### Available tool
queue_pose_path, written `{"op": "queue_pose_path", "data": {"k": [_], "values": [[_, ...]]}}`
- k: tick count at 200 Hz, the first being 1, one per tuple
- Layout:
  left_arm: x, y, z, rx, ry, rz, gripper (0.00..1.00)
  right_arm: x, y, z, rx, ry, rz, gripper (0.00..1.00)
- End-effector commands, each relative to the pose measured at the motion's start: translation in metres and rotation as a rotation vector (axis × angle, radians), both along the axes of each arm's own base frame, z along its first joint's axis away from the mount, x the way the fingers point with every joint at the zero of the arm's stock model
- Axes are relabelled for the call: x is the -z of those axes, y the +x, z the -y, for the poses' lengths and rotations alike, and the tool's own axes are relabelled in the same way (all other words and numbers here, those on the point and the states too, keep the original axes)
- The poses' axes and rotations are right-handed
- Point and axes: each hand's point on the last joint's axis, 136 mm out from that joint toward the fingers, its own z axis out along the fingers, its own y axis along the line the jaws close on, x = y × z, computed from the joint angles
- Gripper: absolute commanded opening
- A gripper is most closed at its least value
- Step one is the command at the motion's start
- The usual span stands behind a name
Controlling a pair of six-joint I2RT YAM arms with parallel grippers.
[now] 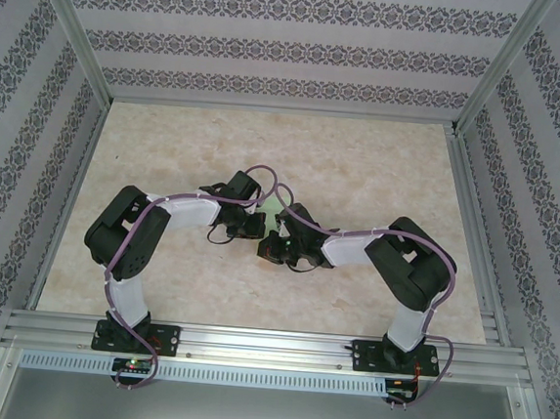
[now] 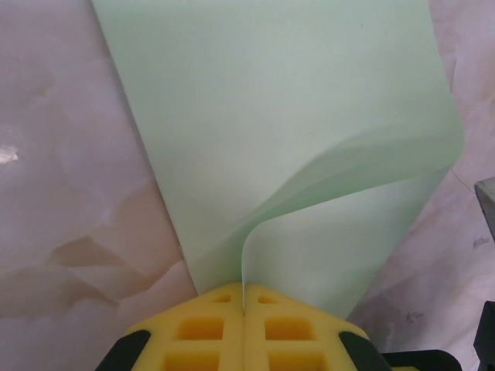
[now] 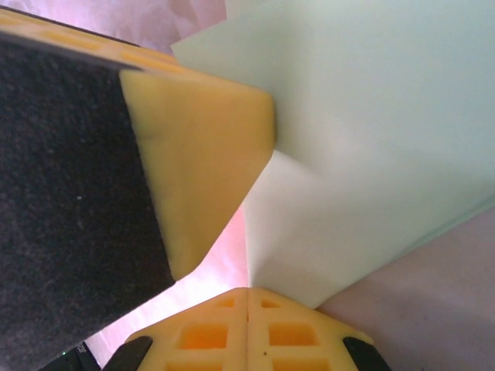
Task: Fold a paper plane with a square sheet of paper (pick it up from the middle)
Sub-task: Third fold the triangle at the center of the table.
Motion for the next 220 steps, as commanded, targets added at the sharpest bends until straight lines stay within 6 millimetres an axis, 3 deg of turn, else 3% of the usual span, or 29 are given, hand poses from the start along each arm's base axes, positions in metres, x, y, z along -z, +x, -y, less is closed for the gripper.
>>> {"op": "queue_pose_path", "data": {"k": [1, 27, 54, 76, 129, 186, 220], "values": [[0.015, -0.004, -0.02, -0.033, 0.095, -0.019, 0.0, -0.022, 0.009, 0.004, 0.01, 0.026, 0.053, 0.01], [0.015, -0.005, -0.02, -0.032, 0.095, -0.018, 0.0, -0.039, 0.031, 0.025, 0.071, 0.029, 0.102, 0.03], [0.014, -0.004, -0.02, -0.036, 0.097, -0.018, 0.0, -0.035, 0.048, 0.04, 0.103, 0.005, 0.101, 0.03], [0.013, -0.003, -0.02, -0.039, 0.098, -0.015, 0.0, -0.034, 0.058, 0.039, 0.103, 0.003, 0.102, 0.03], [0.013, -0.004, -0.019, -0.032, 0.093, -0.018, 0.0, -0.023, 0.058, 0.027, 0.063, 0.012, 0.061, 0.03], [0.013, -0.003, -0.024, -0.044, 0.117, -0.011, 0.0, -0.002, 0.058, 0.039, 0.098, -0.047, 0.022, 0.03], [0.014, -0.003, -0.024, -0.043, 0.121, -0.014, 0.0, -0.001, 0.059, 0.04, 0.102, -0.052, 0.02, 0.03]]}}
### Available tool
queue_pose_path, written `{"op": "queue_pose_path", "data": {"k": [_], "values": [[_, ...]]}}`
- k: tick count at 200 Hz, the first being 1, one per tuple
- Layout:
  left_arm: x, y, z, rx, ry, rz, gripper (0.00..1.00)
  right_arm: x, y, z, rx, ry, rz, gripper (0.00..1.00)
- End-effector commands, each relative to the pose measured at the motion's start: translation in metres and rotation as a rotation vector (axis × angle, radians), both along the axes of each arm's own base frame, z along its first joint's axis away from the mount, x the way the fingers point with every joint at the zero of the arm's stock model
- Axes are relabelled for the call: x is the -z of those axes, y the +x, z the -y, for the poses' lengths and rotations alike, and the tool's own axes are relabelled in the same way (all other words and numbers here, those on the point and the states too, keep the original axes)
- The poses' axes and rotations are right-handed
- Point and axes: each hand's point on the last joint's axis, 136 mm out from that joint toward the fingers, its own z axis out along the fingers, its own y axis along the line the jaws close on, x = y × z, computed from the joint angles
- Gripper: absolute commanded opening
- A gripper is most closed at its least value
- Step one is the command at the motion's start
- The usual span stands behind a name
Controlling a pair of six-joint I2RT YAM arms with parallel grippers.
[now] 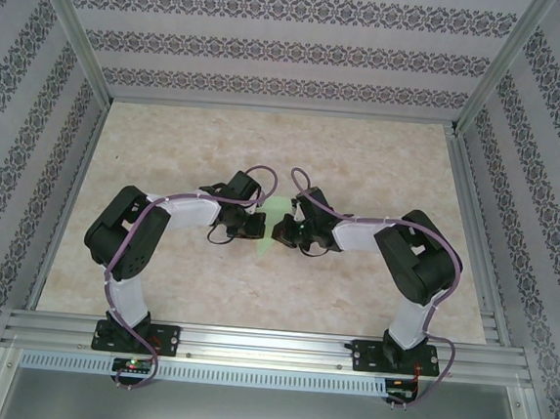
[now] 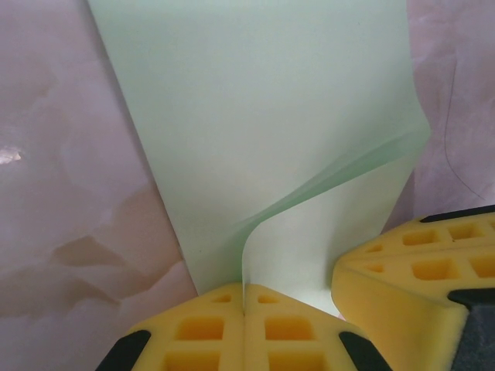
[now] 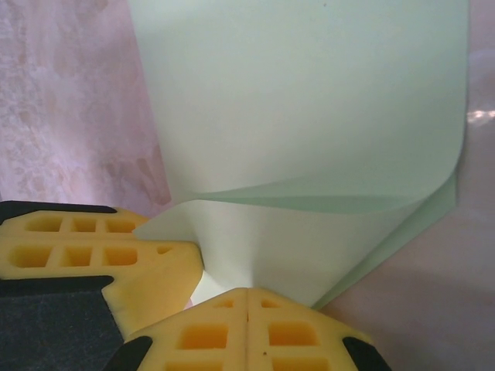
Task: Fold a paper plane with a square sheet of paper (pick it up from the middle)
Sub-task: Third fold the triangle at the center of the table.
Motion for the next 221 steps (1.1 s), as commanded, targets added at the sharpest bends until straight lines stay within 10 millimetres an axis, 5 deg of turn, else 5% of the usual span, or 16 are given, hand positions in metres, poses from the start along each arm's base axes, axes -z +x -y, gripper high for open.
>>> {"op": "queue_pose_path", "data": {"k": [1, 63, 132, 188, 221], "values": [[0.015, -0.004, -0.023, -0.04, 0.116, -0.018, 0.0, 0.003, 0.007, 0.003, 0.005, -0.023, 0.011, 0.03], [0.016, -0.005, -0.024, -0.038, 0.124, -0.025, 0.0, -0.011, 0.016, 0.008, 0.011, -0.024, 0.036, 0.04], [0.016, -0.005, -0.025, -0.038, 0.128, -0.028, 0.0, 0.017, 0.013, 0.018, 0.026, -0.078, -0.032, 0.04], [0.015, -0.005, -0.024, -0.035, 0.124, -0.026, 0.0, -0.018, 0.027, 0.016, 0.026, -0.045, 0.059, 0.04], [0.012, -0.003, -0.023, -0.033, 0.123, -0.023, 0.0, 0.0, 0.025, 0.023, 0.039, -0.079, 0.015, 0.04]]}}
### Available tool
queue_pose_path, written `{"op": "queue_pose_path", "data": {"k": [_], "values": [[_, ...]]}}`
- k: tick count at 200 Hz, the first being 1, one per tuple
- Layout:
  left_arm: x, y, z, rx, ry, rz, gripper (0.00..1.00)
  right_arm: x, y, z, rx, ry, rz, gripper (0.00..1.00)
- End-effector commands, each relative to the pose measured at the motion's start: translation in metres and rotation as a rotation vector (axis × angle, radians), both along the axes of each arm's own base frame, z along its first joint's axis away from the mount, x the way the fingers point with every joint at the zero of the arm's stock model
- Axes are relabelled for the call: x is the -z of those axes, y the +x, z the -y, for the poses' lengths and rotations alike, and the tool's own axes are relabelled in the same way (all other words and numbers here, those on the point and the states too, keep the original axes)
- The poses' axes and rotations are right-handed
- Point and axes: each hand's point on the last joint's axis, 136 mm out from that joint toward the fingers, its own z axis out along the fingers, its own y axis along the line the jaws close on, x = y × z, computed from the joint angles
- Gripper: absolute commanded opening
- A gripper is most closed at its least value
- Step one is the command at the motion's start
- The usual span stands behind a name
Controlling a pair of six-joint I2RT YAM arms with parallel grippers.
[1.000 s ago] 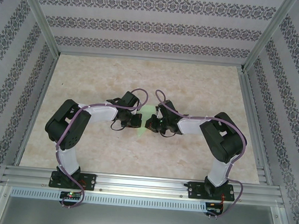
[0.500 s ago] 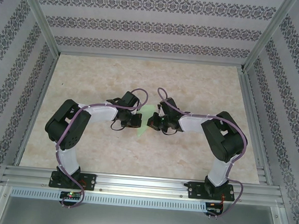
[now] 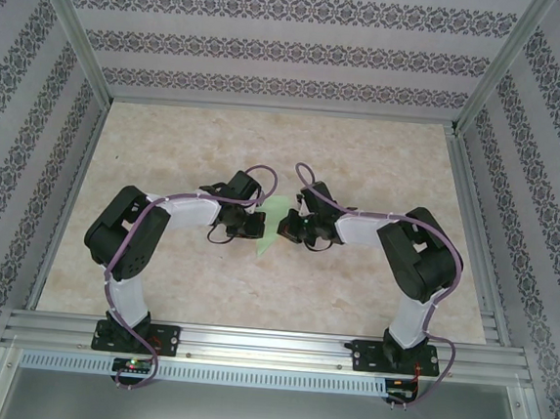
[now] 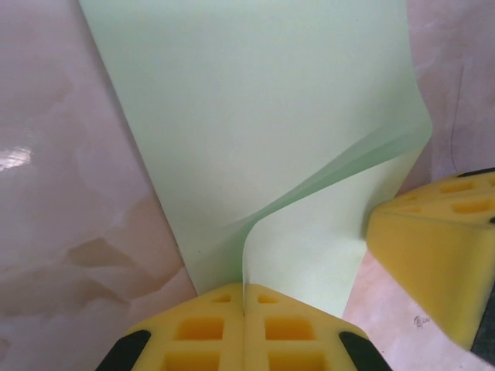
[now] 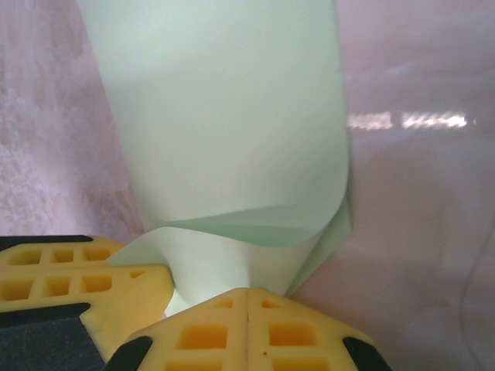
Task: Fold a paper plane with a square sheet of paper (pick it up from the middle)
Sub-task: Third fold the triangle at the center of the table.
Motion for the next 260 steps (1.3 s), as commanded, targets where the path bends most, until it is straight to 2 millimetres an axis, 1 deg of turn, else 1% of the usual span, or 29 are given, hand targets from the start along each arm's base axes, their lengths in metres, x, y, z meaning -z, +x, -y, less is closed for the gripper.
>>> {"op": "queue_pose_path", "data": {"k": [1, 32, 46, 62, 75, 96, 118, 129, 144, 159, 180, 199, 226, 260], "values": [[0.013, -0.005, -0.021, -0.026, 0.108, -0.029, 0.0, 0.0, 0.008, 0.006, 0.01, -0.029, 0.023, 0.04], [0.007, -0.003, -0.019, -0.022, 0.098, -0.024, 0.0, 0.018, -0.001, 0.009, 0.018, -0.053, -0.027, 0.03], [-0.001, -0.001, -0.018, -0.02, 0.096, -0.012, 0.0, 0.023, -0.004, 0.011, 0.02, -0.063, -0.043, 0.04], [-0.012, 0.003, -0.015, -0.019, 0.085, 0.01, 0.03, 0.027, -0.006, 0.012, 0.026, -0.074, -0.054, 0.04], [-0.018, 0.005, -0.013, -0.019, 0.074, 0.021, 0.04, 0.024, -0.005, 0.009, 0.026, -0.059, -0.051, 0.03], [-0.015, 0.005, -0.013, -0.015, 0.076, 0.012, 0.04, 0.005, 0.0, 0.0, 0.015, -0.008, -0.01, 0.03], [-0.007, 0.002, -0.015, -0.013, 0.094, -0.006, 0.03, -0.031, 0.008, -0.01, -0.01, 0.064, 0.08, 0.04], [-0.004, 0.001, -0.016, -0.015, 0.099, -0.013, 0.02, -0.046, 0.009, -0.013, -0.02, 0.087, 0.121, 0.04], [-0.002, 0.001, -0.017, -0.017, 0.103, -0.016, 0.02, -0.055, 0.009, -0.016, -0.035, 0.107, 0.143, 0.05], [0.0, 0.001, -0.017, -0.017, 0.108, -0.018, 0.02, -0.053, 0.008, -0.019, -0.043, 0.108, 0.135, 0.05], [0.0, 0.001, -0.017, -0.017, 0.112, -0.018, 0.02, -0.041, 0.007, -0.024, -0.044, 0.096, 0.102, 0.05], [0.002, 0.002, -0.018, -0.018, 0.113, -0.021, 0.02, -0.035, 0.005, -0.029, -0.049, 0.093, 0.088, 0.05], [0.001, 0.002, -0.014, -0.006, 0.098, -0.022, 0.02, -0.029, 0.002, -0.036, -0.069, 0.087, 0.071, 0.05], [-0.002, 0.003, -0.008, 0.01, 0.07, -0.017, 0.02, -0.023, 0.0, -0.035, -0.061, 0.065, 0.055, 0.05]]}}
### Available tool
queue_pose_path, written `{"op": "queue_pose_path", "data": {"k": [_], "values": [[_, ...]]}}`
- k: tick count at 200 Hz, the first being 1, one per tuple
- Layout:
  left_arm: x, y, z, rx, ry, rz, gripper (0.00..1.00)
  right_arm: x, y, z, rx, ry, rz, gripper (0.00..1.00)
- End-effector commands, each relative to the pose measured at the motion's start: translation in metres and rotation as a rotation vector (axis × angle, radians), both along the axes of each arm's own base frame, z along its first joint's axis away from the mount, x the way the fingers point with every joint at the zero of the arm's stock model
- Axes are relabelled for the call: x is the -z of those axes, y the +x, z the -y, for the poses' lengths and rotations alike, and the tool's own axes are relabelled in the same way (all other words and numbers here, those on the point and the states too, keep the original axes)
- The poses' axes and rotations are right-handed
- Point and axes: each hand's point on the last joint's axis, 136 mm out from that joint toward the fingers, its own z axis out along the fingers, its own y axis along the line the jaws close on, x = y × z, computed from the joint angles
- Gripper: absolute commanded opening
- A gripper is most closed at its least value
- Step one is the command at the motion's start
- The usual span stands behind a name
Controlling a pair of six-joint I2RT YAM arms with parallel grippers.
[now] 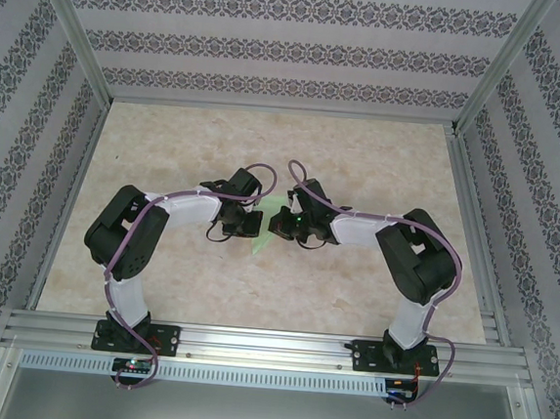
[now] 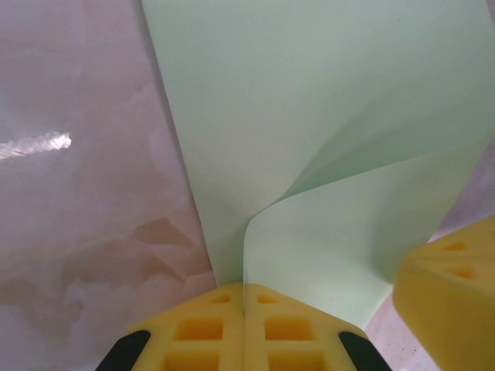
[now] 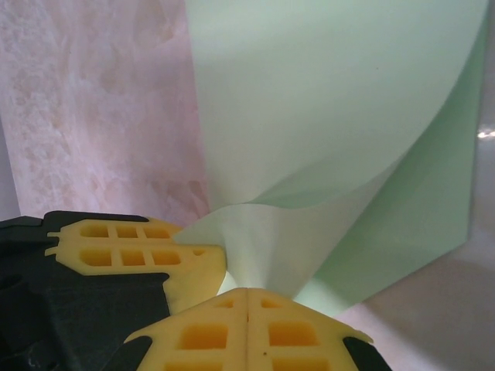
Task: Fold a paper plane with a square sheet of paper (pick it up from the middle)
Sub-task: Third fold the triangle at the center of the table.
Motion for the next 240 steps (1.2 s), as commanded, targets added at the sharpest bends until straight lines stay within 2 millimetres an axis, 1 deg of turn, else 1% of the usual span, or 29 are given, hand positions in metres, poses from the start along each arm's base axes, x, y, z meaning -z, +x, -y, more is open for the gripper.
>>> {"op": "queue_pose_path", "data": {"k": [1, 34, 65, 92, 118, 141, 151, 162, 187, 221, 232, 240], "values": [[-0.001, 0.003, 0.004, 0.029, -0.013, 0.0, 0.02, -0.003, 0.004, -0.006, -0.001, 0.006, 0.007, 0.05], [-0.004, 0.004, 0.009, 0.047, -0.033, 0.005, 0.02, 0.005, 0.003, 0.003, 0.025, -0.045, -0.01, 0.05], [-0.006, 0.006, 0.009, 0.045, -0.034, 0.013, 0.03, 0.015, 0.002, 0.009, 0.045, -0.078, -0.032, 0.05], [-0.005, 0.008, 0.003, 0.029, 0.0, 0.023, 0.03, 0.018, 0.002, 0.011, 0.048, -0.086, -0.039, 0.05], [-0.007, 0.011, 0.002, 0.015, 0.007, 0.032, 0.07, 0.021, 0.001, 0.012, 0.055, -0.092, -0.048, 0.05], [-0.009, 0.013, 0.0, 0.002, 0.016, 0.04, 0.14, 0.023, 0.0, 0.012, 0.062, -0.093, -0.055, 0.05], [-0.01, 0.013, -0.003, -0.008, 0.027, 0.045, 0.19, 0.023, 0.001, 0.013, 0.066, -0.093, -0.056, 0.05], [-0.015, 0.014, -0.004, -0.018, 0.028, 0.054, 0.25, 0.024, 0.001, 0.013, 0.07, -0.094, -0.059, 0.05], [-0.029, 0.01, -0.007, -0.034, 0.016, 0.071, 0.36, 0.022, 0.002, 0.013, 0.073, -0.086, -0.055, 0.05], [-0.048, 0.0, -0.011, -0.061, -0.031, 0.103, 0.39, 0.022, 0.002, 0.012, 0.077, -0.082, -0.056, 0.05], [-0.055, -0.003, -0.007, -0.067, -0.078, 0.115, 0.38, 0.023, 0.002, 0.012, 0.079, -0.082, -0.059, 0.05], [-0.06, -0.007, 0.0, -0.062, -0.13, 0.117, 0.36, 0.024, 0.001, 0.012, 0.078, -0.081, -0.063, 0.05]]}}
